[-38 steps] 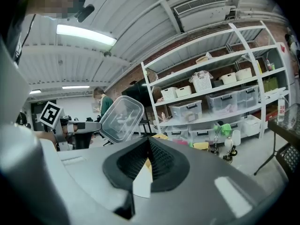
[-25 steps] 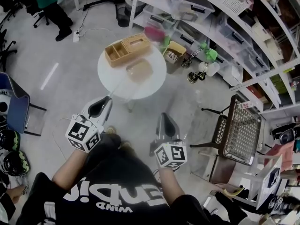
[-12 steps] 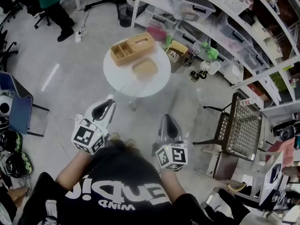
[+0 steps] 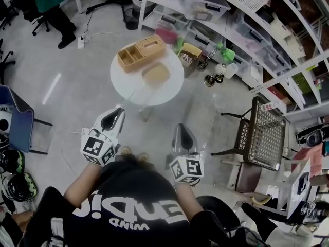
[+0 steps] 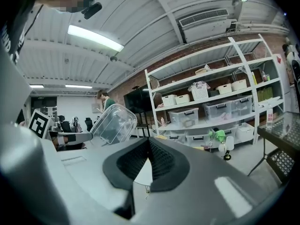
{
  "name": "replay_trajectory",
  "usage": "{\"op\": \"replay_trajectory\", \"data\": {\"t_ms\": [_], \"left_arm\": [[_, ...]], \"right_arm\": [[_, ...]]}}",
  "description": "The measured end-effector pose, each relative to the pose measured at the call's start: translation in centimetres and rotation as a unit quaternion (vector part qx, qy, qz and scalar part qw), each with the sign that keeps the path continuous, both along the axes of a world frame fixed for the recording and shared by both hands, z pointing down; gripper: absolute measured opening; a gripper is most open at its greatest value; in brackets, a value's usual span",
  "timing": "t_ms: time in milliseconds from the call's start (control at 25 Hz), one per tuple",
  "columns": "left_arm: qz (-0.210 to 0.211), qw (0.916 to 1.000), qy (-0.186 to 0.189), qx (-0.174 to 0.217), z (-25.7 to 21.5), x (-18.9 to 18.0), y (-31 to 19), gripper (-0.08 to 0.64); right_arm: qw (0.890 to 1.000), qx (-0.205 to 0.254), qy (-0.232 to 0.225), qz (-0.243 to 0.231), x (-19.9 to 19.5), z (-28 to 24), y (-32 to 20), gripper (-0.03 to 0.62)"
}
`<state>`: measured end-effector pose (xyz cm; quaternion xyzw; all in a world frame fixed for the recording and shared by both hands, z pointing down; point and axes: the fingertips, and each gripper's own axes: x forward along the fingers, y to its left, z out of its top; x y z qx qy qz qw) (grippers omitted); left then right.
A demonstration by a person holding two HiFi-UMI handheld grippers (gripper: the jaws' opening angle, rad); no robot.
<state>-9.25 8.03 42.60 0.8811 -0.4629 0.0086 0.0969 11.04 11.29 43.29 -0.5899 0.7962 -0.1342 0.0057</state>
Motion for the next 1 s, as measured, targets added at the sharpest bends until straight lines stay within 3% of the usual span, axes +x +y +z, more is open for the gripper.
{"op": "replay_trajectory", "data": {"t_ms": [1000], "left_arm": [[-0.002,0.9998,0.004,-0.021,0.3,-0.1,-1.5,0.037]], "right_arm": [[1.000,-0.005,-0.006,-0.003,-0.6,-0.1,-1.8,-0.002]]}}
